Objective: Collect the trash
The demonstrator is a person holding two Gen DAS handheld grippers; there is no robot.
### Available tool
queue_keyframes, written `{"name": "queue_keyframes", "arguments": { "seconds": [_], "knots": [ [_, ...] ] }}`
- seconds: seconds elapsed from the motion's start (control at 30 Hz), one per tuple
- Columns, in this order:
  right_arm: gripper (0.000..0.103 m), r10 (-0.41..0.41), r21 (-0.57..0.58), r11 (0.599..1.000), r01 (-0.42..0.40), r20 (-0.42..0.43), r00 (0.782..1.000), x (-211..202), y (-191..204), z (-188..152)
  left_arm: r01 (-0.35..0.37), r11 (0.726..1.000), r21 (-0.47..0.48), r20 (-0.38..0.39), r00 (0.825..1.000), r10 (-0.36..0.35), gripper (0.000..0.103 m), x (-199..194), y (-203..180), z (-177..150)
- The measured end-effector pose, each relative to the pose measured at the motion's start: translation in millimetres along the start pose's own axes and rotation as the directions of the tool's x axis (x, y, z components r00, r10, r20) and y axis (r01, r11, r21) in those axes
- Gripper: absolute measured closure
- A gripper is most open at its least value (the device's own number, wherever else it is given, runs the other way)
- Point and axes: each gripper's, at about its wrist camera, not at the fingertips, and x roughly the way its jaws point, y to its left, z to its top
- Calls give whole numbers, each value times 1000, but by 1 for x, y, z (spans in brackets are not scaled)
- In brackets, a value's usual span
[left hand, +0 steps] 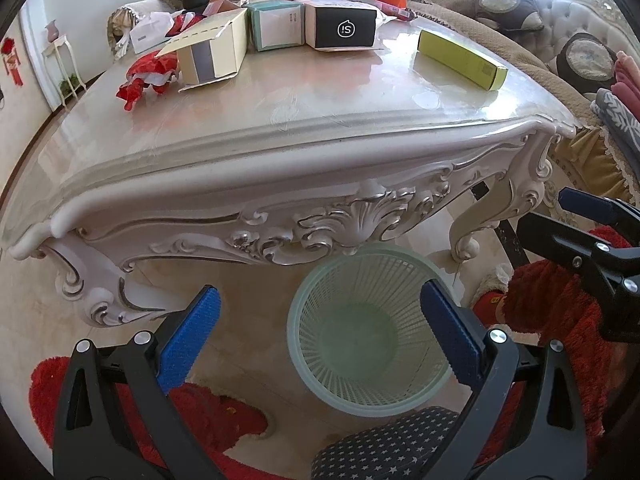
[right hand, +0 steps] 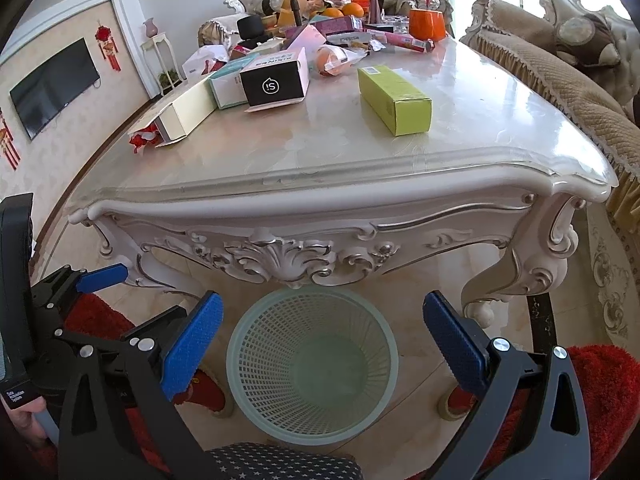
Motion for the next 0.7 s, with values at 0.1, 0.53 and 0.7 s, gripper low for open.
{"name": "queue_keyframes", "arguments": {
  "seconds": [0.1,0.53,0.7],
  "knots": [
    [7,1,-5,1000,-1,-2,1000,0,1,0,0,1000,2,-1,1000,0,6,0,0,-1],
    [7,-1,-12,1000,2,3,1000,-2,3,0,-1,1000,4,1,1000,1,6,-1,0,-1],
    [7,-8,-23,1000,9,36,999,-9,3,4,9,1000,-27,74,997,-7,6,-16,8,-1]
  ]
}}
